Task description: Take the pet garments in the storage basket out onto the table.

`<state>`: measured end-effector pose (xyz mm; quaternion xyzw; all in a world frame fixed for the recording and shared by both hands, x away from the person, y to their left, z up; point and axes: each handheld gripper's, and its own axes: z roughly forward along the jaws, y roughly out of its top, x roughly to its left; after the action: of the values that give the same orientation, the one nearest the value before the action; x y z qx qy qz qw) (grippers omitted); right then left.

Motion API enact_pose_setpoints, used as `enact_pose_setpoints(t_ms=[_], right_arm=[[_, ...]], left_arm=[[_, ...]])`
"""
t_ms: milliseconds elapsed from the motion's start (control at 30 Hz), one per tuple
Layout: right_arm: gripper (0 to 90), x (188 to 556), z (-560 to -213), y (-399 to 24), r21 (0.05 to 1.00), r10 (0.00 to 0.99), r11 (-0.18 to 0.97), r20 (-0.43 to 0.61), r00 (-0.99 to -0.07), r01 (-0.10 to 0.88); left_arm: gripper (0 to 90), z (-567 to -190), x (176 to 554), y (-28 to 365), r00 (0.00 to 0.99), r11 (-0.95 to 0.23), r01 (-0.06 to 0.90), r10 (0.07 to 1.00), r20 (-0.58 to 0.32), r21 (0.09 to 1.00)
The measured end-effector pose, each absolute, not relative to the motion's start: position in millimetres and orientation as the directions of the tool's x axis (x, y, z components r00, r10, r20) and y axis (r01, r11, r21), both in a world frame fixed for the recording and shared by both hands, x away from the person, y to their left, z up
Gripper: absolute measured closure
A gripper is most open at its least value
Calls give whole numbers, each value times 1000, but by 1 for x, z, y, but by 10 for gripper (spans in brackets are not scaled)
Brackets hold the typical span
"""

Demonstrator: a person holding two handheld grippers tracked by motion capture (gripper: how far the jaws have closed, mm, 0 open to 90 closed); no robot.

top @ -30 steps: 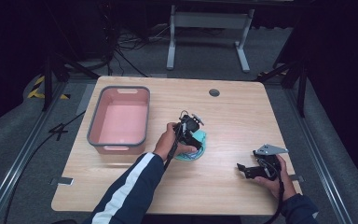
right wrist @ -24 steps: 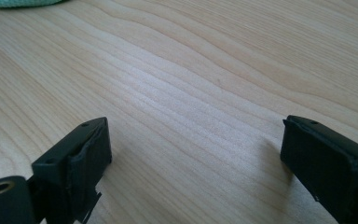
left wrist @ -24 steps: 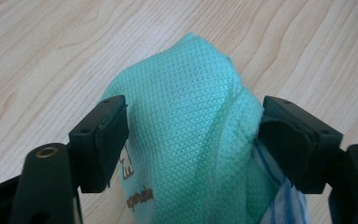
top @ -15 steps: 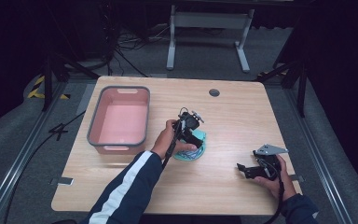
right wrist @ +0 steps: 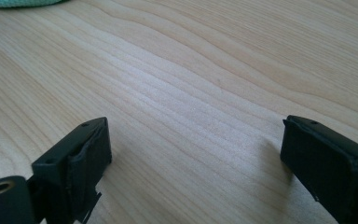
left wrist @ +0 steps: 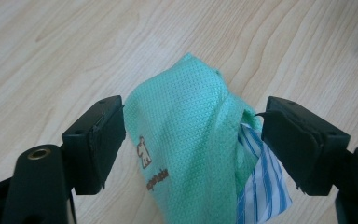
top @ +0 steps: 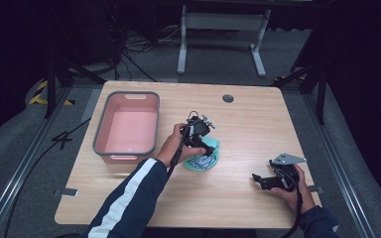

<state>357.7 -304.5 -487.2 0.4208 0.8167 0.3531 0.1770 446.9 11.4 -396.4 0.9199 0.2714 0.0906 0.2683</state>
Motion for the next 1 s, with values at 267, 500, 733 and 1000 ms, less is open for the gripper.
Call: enact_pose_setpoints(t_ms=[267,500,733,1000], right_arm=[[89,358,-487,-305,726,812,397,8,-583,562],[89,358,-487,-304,726,813,396,7,-582,562],[89,358,-487,-304,726,813,396,7,-582,562],[89,357,-487,-305,726,814,396,7,-581,563]], left_arm=[[229,-384,434,18,859,-735,389,507,69,555],[230,-376,423,24,871,-748,344,480,104,568],[236,-365,405,35,891,-777,277,428,151,565],[240,-362,388,51,896,-791,235,402,191,565]])
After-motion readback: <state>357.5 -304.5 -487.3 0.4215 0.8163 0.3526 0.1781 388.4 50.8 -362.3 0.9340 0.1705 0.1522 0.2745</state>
